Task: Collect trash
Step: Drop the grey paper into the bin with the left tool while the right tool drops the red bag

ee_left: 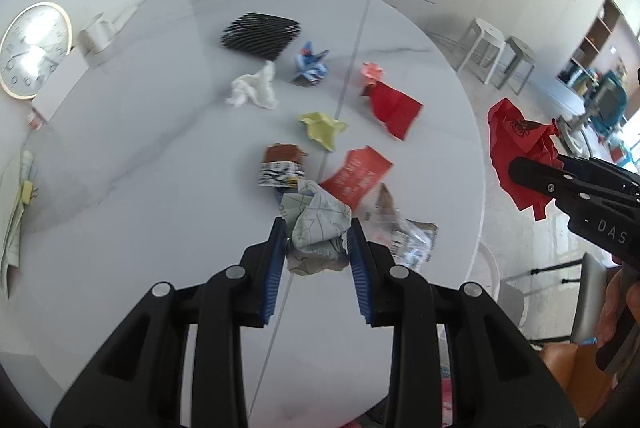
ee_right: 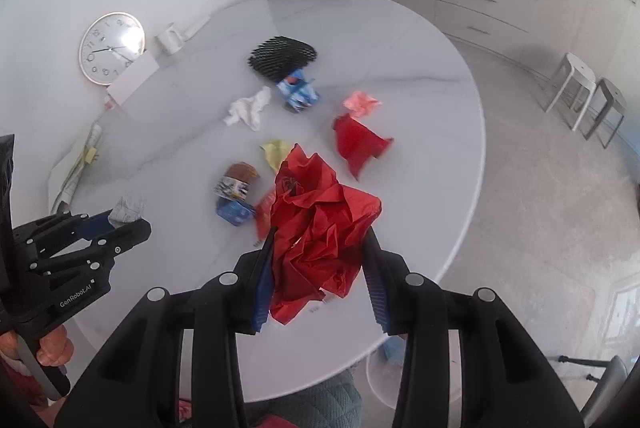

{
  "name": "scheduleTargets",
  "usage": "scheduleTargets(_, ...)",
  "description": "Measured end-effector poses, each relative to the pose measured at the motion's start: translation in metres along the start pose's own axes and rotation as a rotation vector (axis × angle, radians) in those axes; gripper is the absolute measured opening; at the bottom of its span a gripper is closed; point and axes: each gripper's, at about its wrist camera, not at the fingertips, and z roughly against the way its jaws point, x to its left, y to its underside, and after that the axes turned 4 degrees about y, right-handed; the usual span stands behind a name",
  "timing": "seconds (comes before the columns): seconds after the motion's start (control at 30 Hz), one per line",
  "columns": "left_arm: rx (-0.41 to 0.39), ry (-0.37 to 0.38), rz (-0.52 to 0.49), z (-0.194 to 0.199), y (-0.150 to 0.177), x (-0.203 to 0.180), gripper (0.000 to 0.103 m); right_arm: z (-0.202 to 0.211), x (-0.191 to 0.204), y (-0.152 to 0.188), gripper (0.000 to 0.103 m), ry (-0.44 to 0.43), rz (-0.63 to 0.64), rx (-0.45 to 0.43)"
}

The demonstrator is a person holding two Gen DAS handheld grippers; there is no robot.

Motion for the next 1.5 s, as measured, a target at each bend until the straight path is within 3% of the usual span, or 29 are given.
scheduleTargets(0.37, 0.165, 0.214, -0.355, -0.06, 0.042, -0.175, 0.031, 0.037, -0.134, 0.108, 0.042, 0.133, -0.267, 0.047)
scheduleTargets(0.47, 0.231, 0.228, -0.396, -0.084, 0.061, -0.217, 0.031, 0.047, -0.16, 0.126, 0.042, 0.146, -0.28, 0.058)
scheduleTargets(0.63, 0.298, 0.239, -0.365, -0.11, 0.079, -0.258, 0.032, 0.051, -0.193, 0.144, 0.042, 0.128, -0.29, 0.07)
scheduleTargets(0.8, 0.301, 0.198, -0.329, -0.117, 0.084, -0.277, 0.036, 0.049, -0.212, 0.151, 0.042, 0.098, -0.252, 0.082)
scheduleTargets(1.03, 0.263, 0.156, -0.292, -0.11, 0.084, -0.289, 0.06, 0.041, -0.224, 0.151, 0.042, 0.059, -0.204, 0.095)
scheduleTargets(1.5, 0.196, 0.086, -0.282, -0.078, 0.075, -0.273, 0.083, 0.019, -0.218, 0.157, 0.042, 0.028, -0.132, 0.145)
